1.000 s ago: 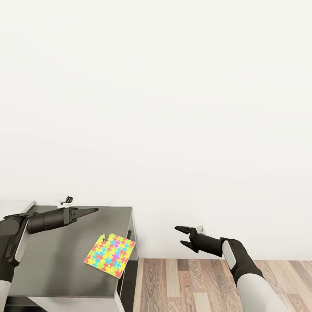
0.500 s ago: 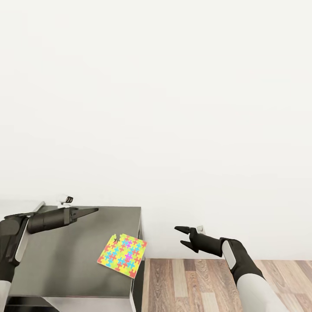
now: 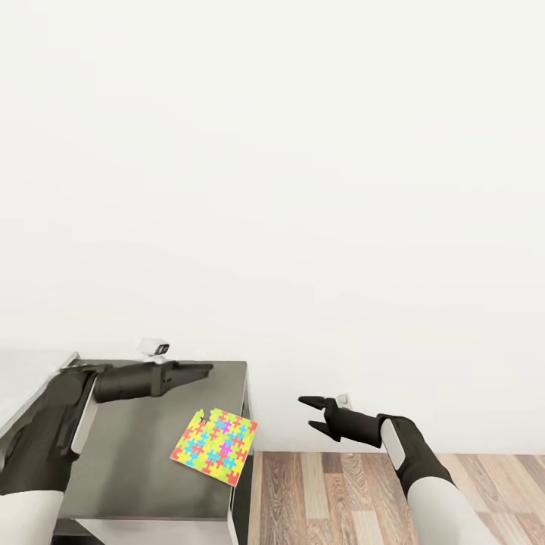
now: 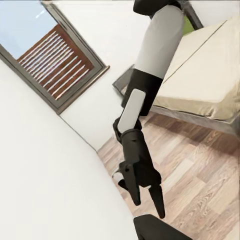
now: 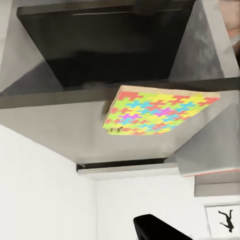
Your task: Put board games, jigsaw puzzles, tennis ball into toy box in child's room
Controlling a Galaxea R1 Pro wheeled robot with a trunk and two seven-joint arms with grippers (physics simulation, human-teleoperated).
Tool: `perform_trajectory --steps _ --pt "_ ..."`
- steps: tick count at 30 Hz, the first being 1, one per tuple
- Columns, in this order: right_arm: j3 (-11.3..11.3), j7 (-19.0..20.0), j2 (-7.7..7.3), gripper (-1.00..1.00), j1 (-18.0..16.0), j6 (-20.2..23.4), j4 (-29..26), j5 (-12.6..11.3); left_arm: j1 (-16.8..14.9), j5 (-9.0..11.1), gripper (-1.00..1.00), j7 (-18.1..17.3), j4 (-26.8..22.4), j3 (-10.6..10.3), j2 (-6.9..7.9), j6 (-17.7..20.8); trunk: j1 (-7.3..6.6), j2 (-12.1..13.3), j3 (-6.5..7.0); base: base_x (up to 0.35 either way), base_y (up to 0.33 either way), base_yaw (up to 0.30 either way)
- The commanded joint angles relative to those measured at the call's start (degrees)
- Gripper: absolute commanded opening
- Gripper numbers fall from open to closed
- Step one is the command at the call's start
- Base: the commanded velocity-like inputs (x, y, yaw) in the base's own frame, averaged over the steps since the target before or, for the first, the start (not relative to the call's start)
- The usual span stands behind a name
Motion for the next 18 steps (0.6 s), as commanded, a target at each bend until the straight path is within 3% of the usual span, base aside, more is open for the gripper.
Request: perform_trajectory --steps 1,3,6,18 --pt "0.0 0.0 0.11 1.0 -0.1 0.4 0.0 0.0 0.0 -0.1 1.0 -0.2 -0.1 -0.8 -0.44 0.6 0.0 0.0 -0.07 0.0 0.0 0.0" --pt "0.9 0.0 0.27 1.0 -0.1 0.4 -0.1 0.0 -0.1 -0.3 1.0 -0.2 -0.3 -3.4 -2.01 0.4 0.0 0.0 -0.07 0.0 0.0 0.0" --pt "1.4 0.1 0.34 1.0 -0.1 0.4 -0.1 0.0 -0.1 -0.3 1.0 -0.2 -0.3 -4.6 -2.73 0.5 0.0 0.0 -0.07 0.0 0.0 0.0" --pt "1.9 0.1 0.32 1.0 -0.1 0.4 -0.1 -0.1 0.0 -0.2 1.0 -0.2 -0.3 -4.8 -2.84 0.9 0.0 0.0 -0.07 0.0 0.1 0.0"
